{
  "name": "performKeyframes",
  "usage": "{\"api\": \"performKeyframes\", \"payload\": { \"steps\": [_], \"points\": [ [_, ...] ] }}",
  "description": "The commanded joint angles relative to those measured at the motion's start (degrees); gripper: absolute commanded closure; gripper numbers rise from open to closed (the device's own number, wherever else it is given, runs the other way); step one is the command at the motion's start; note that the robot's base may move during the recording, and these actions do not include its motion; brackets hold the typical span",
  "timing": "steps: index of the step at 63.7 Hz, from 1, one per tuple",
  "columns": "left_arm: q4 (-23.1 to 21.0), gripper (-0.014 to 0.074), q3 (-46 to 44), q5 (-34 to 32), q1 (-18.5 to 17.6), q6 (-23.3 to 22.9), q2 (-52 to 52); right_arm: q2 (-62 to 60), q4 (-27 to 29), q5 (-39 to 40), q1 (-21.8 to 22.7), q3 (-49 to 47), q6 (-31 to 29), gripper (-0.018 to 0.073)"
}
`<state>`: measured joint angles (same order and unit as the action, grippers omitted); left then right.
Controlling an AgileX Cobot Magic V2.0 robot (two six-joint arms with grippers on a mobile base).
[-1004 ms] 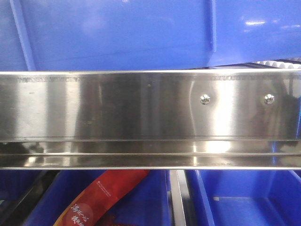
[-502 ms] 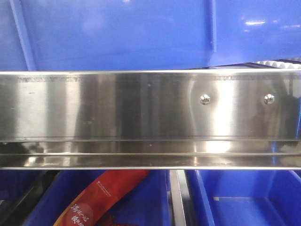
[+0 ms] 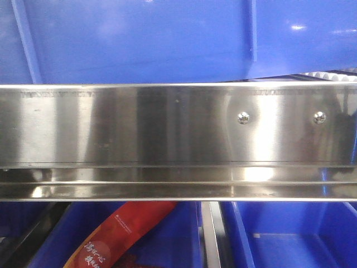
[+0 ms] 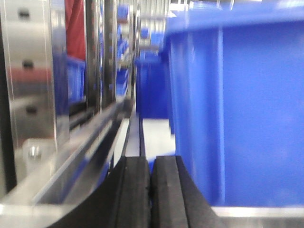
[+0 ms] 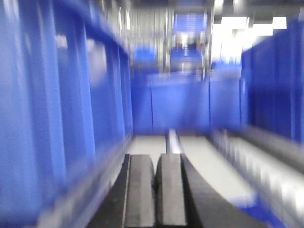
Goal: Move blue bin to conveyor side
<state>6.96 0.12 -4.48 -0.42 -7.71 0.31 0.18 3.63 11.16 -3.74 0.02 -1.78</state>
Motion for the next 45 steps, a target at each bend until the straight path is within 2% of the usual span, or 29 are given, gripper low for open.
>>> {"api": "performKeyframes", "payload": {
  "steps": [1, 7, 16, 28, 35, 45],
  "points": [
    [-0.37, 0.0613, -0.12, -5.6, -0.34, -0.44, -0.31, -0.18, -0.05, 8.81, 0.34, -0.02, -0.26, 0.0648],
    [-0.37, 0.0613, -3.32, -5.42, -0.34, -0.44, -0.31, -0.18, -0.05, 6.48, 0.34, -3.92, -0.26, 0.0648],
    [-0.14, 0.0613, -10.46, -3.02, -0.34, -0.44, -0.31, -0.18, -0.05, -5.51, 0.34, -14.76, -0.26, 0.0648],
    [0.23, 0.0613, -22.27, 10.78, -0.34, -0.21, 3.5, 2.81, -0.05, -21.37, 0.34, -29.19, -0.26, 0.0648],
    [0.08, 0.0613, -29.44, 17.26, -0.34, -0.21, 8.53, 8.83, -0.05, -31.37, 0.34, -36.51, -0.26, 0.0648],
    [-0.82, 0.0613, -40.74, 31.93, -0.34, -0.21, 18.28, 19.9, -0.05, -45.64, 0.34, -46.5, -0.26, 0.0648]
  ]
}}
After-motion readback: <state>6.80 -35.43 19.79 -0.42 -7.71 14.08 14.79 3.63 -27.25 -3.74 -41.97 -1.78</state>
